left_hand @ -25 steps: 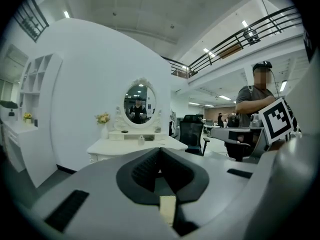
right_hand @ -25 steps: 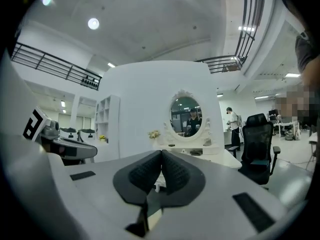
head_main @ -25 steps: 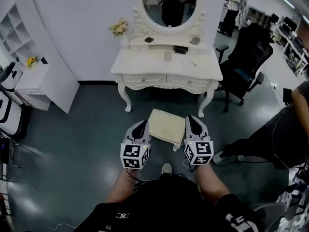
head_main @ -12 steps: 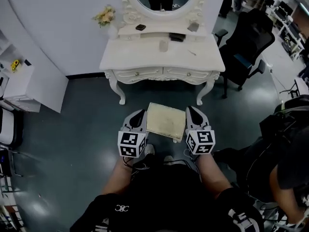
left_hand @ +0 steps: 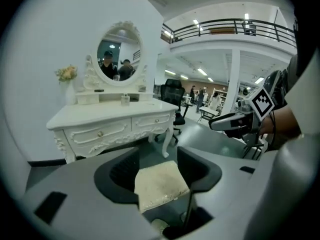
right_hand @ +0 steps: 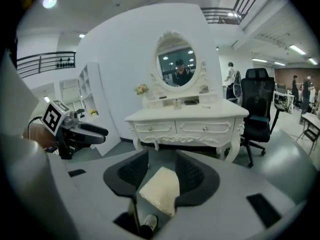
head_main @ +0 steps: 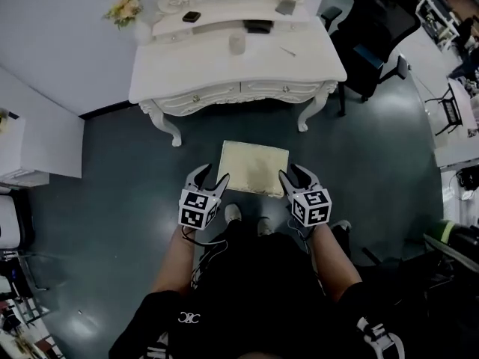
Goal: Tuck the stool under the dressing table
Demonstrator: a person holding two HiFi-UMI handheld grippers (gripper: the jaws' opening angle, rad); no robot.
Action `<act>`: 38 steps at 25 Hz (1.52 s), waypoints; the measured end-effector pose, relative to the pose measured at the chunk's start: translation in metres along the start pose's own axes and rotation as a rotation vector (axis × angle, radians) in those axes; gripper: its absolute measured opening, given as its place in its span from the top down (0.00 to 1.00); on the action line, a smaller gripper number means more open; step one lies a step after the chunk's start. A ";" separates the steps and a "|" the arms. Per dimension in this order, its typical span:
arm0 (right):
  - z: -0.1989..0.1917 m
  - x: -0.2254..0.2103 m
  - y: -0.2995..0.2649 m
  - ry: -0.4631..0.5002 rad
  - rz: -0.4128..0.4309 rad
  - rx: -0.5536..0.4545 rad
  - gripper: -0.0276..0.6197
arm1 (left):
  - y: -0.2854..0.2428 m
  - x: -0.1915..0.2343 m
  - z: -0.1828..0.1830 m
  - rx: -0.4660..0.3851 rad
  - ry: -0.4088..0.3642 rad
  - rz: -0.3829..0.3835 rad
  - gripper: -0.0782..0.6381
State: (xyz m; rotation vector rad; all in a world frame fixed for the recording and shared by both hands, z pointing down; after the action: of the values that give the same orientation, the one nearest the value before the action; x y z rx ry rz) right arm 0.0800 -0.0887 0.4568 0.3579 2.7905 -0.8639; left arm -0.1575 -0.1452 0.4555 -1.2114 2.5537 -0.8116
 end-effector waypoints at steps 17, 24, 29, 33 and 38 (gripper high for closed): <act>-0.213 -0.097 -0.126 -0.178 -0.170 0.392 0.65 | -0.157 0.043 -0.205 0.399 -0.007 -0.186 0.55; -0.313 -0.140 -0.180 -0.178 -0.187 0.525 0.64 | -0.226 0.051 -0.302 0.506 -0.053 -0.236 0.55; -0.363 -0.161 -0.210 -0.133 -0.201 0.582 0.64 | -0.260 0.062 -0.364 0.569 -0.030 -0.238 0.55; -0.395 -0.167 -0.228 -0.042 -0.181 0.604 0.64 | -0.285 0.065 -0.393 0.554 -0.051 -0.238 0.54; -0.401 -0.172 -0.235 -0.014 -0.150 0.530 0.66 | -0.301 0.069 -0.399 0.527 -0.060 -0.249 0.54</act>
State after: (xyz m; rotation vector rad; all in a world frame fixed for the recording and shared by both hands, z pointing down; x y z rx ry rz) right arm 0.1294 -0.0755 0.9500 0.2145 2.5601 -1.6340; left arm -0.1647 -0.1958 0.9572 -1.3467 1.9701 -1.3675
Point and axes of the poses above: the fingertips, and each gripper's own axes: y backward along the fingers, x to its left, z out of its top, the point moved 5 cm from there along y, backward along the fingers, and after that the axes turned 5 degrees about -y, right-handed, at the moved point
